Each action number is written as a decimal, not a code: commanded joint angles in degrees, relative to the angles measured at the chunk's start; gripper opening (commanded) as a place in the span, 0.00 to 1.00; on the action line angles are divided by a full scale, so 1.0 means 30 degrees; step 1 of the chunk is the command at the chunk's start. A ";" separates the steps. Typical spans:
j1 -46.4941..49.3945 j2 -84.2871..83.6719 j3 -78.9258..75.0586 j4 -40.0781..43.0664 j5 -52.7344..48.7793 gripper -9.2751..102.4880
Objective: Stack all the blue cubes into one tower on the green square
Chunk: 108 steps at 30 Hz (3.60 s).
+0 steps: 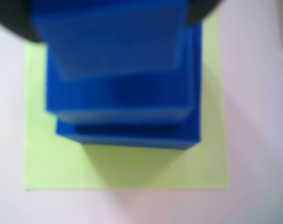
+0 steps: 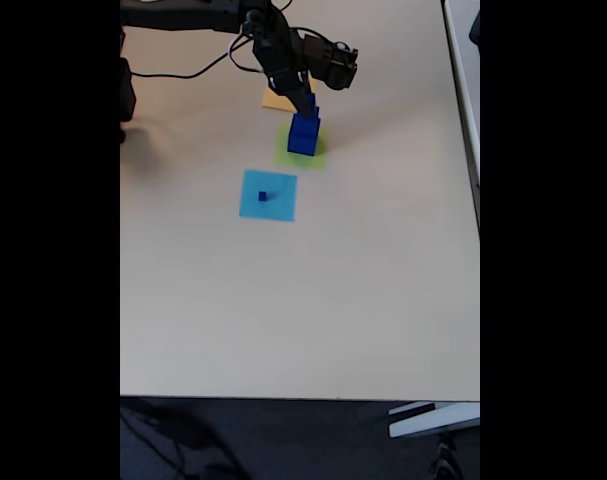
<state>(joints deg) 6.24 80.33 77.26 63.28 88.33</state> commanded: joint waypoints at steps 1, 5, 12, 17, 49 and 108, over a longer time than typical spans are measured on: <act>-0.0059 0.1377 0.0000 -0.0410 0.0088 0.19; -0.0059 0.1406 0.0059 -0.0469 0.0117 0.19; -0.0088 0.1406 0.0410 -0.0820 0.0176 0.21; -0.0059 0.1465 0.0410 -0.0850 0.0059 0.22; 0.0674 0.4541 0.0615 -0.5361 -0.3281 0.31; 0.5479 0.4219 1.1016 -0.9199 -0.6328 0.26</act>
<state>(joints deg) 23.29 88.15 109.69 37.79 68.73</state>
